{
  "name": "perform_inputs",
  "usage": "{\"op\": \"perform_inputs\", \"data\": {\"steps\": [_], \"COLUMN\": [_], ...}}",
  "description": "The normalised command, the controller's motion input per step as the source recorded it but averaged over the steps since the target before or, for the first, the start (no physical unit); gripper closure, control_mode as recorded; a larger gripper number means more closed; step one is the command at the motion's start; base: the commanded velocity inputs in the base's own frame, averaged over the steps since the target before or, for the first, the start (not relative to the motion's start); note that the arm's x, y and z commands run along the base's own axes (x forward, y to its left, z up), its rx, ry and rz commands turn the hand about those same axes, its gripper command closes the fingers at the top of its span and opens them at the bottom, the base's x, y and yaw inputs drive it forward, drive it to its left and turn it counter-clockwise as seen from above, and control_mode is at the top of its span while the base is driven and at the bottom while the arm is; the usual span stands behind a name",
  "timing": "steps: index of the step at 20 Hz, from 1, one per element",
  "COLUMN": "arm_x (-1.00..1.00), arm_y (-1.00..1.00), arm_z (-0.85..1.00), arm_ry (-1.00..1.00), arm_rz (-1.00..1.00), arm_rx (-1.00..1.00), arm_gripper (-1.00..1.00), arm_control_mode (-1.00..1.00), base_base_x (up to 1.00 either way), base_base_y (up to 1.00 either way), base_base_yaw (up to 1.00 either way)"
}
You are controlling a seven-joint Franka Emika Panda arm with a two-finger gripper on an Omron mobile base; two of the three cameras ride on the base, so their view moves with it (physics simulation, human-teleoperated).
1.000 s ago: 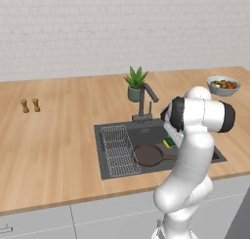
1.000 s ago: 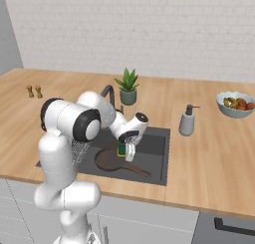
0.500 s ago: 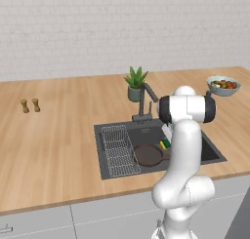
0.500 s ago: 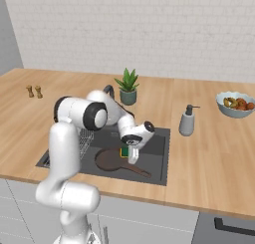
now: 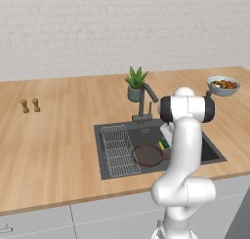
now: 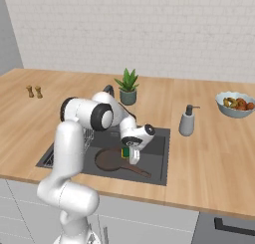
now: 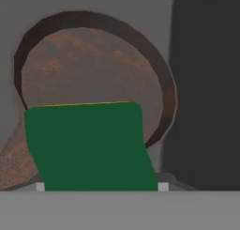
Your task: Pick the pan and sponge and place them into the sink. Then turn on the water.
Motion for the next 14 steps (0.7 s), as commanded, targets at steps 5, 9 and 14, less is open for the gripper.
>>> {"op": "perform_inputs", "data": {"steps": [5, 9, 14], "arm_x": [0.10, 0.00, 0.23], "arm_y": [0.35, 0.60, 0.39], "arm_z": [-0.21, 0.00, -0.14], "arm_ry": [0.01, 0.02, 0.04], "arm_rz": [0.00, 0.00, 0.00], "arm_rx": [0.00, 0.00, 0.00], "arm_gripper": [1.00, 1.00, 1.00], "arm_control_mode": [-1.00, -1.00, -1.00], "base_base_x": [0.00, 0.00, 0.00], "base_base_y": [0.00, 0.00, 0.00], "base_base_yaw": [0.00, 0.00, 0.00]}}
